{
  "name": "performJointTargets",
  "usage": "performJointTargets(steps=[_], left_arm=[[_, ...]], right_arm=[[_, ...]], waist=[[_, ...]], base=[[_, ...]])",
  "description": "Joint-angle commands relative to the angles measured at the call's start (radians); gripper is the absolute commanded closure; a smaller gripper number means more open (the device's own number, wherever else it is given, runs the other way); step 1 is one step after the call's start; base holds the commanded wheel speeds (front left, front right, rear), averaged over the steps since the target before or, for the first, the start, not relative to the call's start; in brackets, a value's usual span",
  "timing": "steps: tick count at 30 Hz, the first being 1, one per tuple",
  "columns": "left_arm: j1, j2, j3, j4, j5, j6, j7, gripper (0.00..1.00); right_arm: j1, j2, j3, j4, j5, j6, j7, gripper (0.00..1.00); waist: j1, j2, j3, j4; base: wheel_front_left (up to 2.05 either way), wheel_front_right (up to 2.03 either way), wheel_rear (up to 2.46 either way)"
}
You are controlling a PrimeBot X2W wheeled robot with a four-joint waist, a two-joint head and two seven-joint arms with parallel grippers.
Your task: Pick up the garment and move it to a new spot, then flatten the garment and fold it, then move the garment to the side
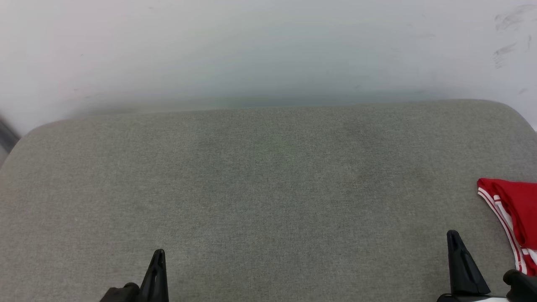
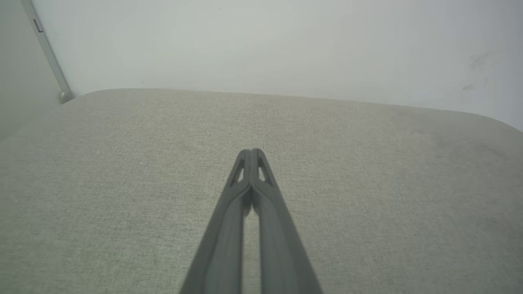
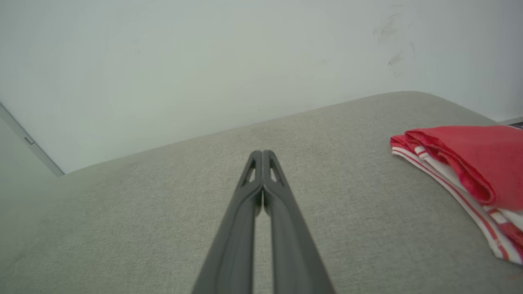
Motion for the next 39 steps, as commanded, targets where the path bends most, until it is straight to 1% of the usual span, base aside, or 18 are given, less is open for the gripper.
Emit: performJointTargets(steps=[1, 19, 39], left_arm=[[-0.027, 0.007, 0.007, -0.006, -0.061, -0.007, 0.008, 1.0], [-0.101, 0.02, 0.025, 0.06, -0.416, -0.055, 0.071, 1.0], [-0.164, 0.025, 0.051, 0.105, -0.727, -0.095, 0.133, 1.0]], right_arm=[[-0.027, -0.009, 0.002, -0.005, 0.058, 0.0, 0.009, 1.0], [-0.089, -0.023, 0.007, 0.043, 0.381, 0.0, 0.074, 1.0], [-0.143, -0.029, 0.004, 0.085, 0.664, 0.0, 0.139, 1.0]], waist=[[0.0, 0.0, 0.0, 0.0], [0.0, 0.0, 0.002, 0.0], [0.0, 0.0, 0.004, 0.0]], base=[[0.0, 0.0, 0.0], [0.0, 0.0, 0.0], [0.0, 0.0, 0.0]])
